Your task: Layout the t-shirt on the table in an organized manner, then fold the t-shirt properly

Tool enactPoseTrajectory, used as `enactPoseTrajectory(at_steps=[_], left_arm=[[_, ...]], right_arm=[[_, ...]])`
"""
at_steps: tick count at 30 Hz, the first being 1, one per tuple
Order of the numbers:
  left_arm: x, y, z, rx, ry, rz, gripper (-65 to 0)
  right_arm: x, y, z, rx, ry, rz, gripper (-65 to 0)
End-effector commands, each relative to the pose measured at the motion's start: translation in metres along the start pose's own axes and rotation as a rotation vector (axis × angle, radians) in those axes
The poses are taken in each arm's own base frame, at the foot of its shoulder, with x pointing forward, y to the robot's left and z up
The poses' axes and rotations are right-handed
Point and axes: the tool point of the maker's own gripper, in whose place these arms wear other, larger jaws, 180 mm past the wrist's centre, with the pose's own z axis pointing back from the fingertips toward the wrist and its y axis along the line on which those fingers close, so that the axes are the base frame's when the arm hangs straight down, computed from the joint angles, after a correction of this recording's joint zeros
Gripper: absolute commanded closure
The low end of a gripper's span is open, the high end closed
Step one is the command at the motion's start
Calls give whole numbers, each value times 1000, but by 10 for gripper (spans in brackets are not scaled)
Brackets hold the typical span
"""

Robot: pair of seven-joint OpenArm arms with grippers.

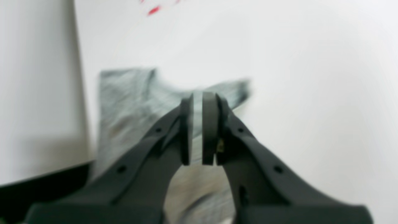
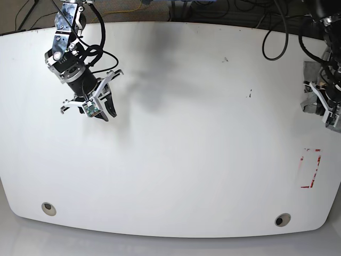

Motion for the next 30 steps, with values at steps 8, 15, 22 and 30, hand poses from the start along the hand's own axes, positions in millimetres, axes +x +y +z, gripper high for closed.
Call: enactPoseTrajectory(at_steps=[8,15,22,30], left_arm=[[57,-55,16,-23,-374,96,-42],[44,-98,25,9,-420,174,-42],[12,-157,44,-112,-348,197,-37],[-47,-228,84,-266,-168,254,-37]], right_arm=[[-13,-16,12,-71,-161,-74,-124],[-45,-16,34,-116,-144,-130,-122],[-73,8,65,-87,-69,-180,-120],[-92,42,108,-38,-29,-347,-120]])
